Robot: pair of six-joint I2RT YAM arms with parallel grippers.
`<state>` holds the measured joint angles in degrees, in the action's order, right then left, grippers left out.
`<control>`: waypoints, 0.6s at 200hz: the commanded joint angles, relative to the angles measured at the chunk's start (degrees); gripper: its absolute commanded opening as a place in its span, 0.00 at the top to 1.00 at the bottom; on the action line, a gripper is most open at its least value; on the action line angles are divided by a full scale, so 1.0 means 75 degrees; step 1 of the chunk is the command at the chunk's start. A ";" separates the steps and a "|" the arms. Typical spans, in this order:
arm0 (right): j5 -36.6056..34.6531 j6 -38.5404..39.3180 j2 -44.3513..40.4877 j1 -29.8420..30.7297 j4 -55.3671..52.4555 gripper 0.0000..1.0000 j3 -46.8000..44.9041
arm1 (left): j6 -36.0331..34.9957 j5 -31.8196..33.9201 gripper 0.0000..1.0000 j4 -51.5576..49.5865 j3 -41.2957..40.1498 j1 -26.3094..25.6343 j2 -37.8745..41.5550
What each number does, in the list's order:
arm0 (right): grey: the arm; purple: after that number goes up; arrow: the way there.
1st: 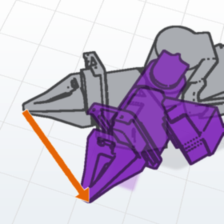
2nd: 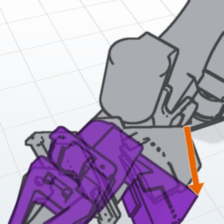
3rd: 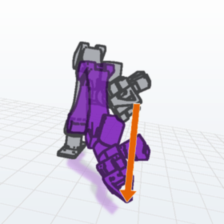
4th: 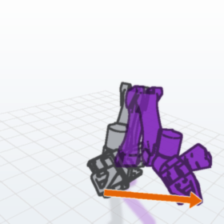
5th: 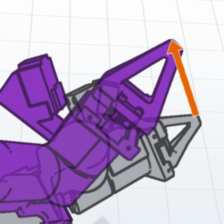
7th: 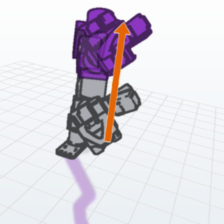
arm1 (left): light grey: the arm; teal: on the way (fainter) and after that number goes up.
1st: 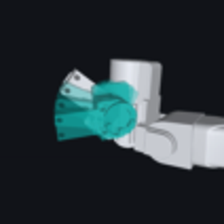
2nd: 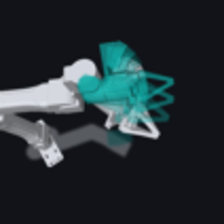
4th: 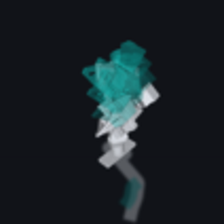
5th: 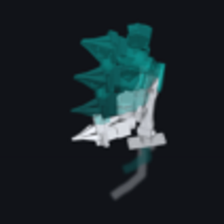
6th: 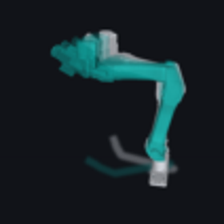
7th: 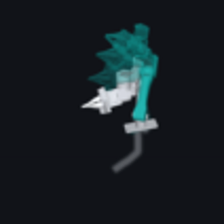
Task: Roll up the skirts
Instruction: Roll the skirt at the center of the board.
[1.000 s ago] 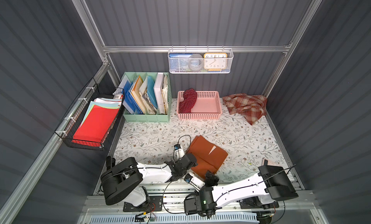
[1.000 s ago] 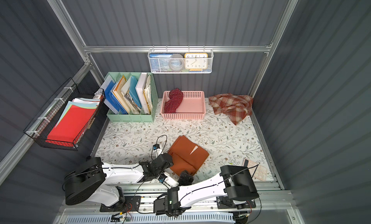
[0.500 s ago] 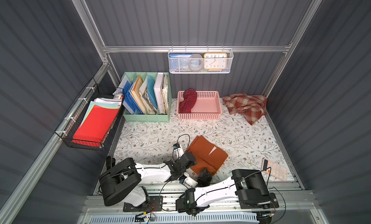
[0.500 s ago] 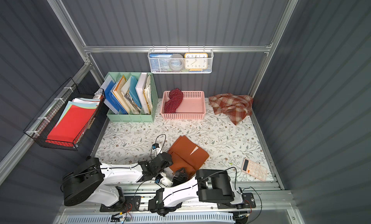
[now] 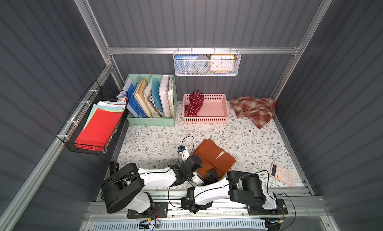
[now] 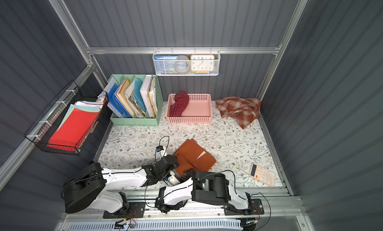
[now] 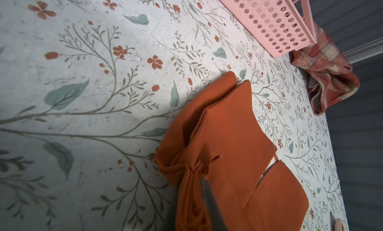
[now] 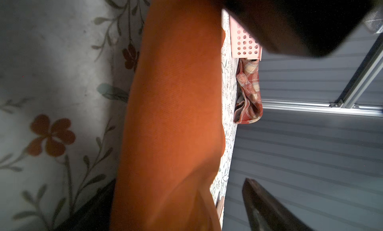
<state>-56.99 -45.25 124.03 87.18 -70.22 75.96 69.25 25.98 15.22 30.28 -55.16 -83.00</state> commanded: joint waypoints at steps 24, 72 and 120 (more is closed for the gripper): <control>-0.0043 -0.0682 0.0088 -0.0606 0.0199 0.31 0.0135 | 0.0112 -0.0408 1.00 -0.0484 -0.0017 -0.0208 -0.0044; -0.0036 -0.0591 0.0127 -0.1096 0.0392 0.39 -0.0076 | 0.0202 -0.0541 1.00 -0.0424 -0.0164 -0.0231 0.0070; 0.0148 -0.0113 0.0146 -0.1232 0.0856 0.57 -0.0295 | 0.0284 -0.0696 1.00 -0.0336 -0.0343 -0.0275 0.0163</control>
<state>-57.19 -45.60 124.40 84.55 -67.09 74.54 69.91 27.24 17.26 30.13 -54.33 -83.09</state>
